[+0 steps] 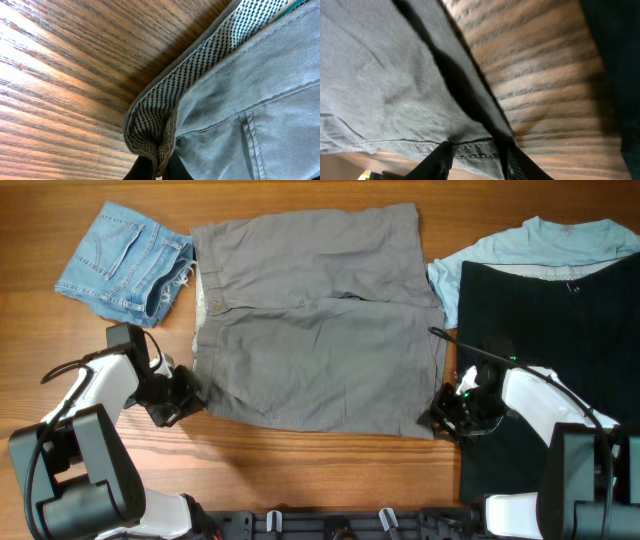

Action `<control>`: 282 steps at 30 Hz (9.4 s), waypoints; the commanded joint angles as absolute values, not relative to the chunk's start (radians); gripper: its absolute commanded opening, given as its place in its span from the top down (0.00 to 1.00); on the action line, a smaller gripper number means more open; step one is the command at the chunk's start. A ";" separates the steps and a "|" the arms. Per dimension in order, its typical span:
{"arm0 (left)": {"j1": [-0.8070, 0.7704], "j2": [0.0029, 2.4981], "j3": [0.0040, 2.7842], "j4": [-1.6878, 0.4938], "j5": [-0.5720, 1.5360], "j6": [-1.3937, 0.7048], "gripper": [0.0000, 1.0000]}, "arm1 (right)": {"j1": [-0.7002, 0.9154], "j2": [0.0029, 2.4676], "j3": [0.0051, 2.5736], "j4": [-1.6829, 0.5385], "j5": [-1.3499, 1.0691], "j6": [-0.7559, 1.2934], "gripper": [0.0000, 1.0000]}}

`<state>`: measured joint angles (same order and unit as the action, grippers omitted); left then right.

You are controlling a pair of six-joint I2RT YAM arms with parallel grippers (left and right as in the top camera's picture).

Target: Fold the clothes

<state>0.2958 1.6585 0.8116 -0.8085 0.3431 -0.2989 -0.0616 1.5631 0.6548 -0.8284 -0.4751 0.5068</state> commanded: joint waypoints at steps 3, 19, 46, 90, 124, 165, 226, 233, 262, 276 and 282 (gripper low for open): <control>0.300 1.664 0.822 -0.800 0.370 -0.300 0.96 | -0.056 1.569 0.601 -0.841 -0.442 0.448 0.31; 0.300 1.664 0.822 -0.799 0.370 -0.296 0.96 | -0.067 1.410 0.684 -1.038 -0.371 0.448 0.31; 0.300 1.236 1.017 -1.187 0.298 -0.336 0.96 | -0.067 1.199 1.221 -1.203 -0.258 0.369 0.96; 0.238 1.627 1.091 -0.764 0.239 -0.134 0.35 | 0.036 1.912 1.374 -0.315 -0.511 0.266 0.00; 0.264 1.636 1.157 -0.825 -0.031 -0.068 0.96 | 0.081 1.874 1.365 -0.717 -0.494 0.108 0.29; 0.383 1.734 0.887 -0.672 -0.047 -0.265 0.95 | 0.020 1.811 1.324 -1.065 -0.150 0.104 0.96; 0.336 1.690 1.181 -1.076 0.235 -0.113 0.04 | 0.252 1.975 1.251 -0.768 -0.416 0.167 0.96; 0.469 1.767 0.994 -0.895 0.279 -0.065 0.07 | 0.252 1.975 1.251 -0.767 -0.416 0.167 0.96; 0.187 1.867 1.877 -1.518 0.442 0.008 0.96 | 0.137 1.823 1.284 -0.843 -0.303 0.130 0.95; -0.404 2.006 1.676 -1.167 0.313 -0.444 0.72 | 0.123 1.823 1.284 -0.850 -0.302 0.130 0.95; -0.476 2.033 1.619 -1.160 0.336 -0.448 0.01 | 0.123 1.823 1.284 -0.846 -0.302 0.129 0.95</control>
<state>-0.4889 2.0392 1.5940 -1.1419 0.3122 -0.4362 0.1234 1.8427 1.2667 -0.8482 -0.3130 0.1444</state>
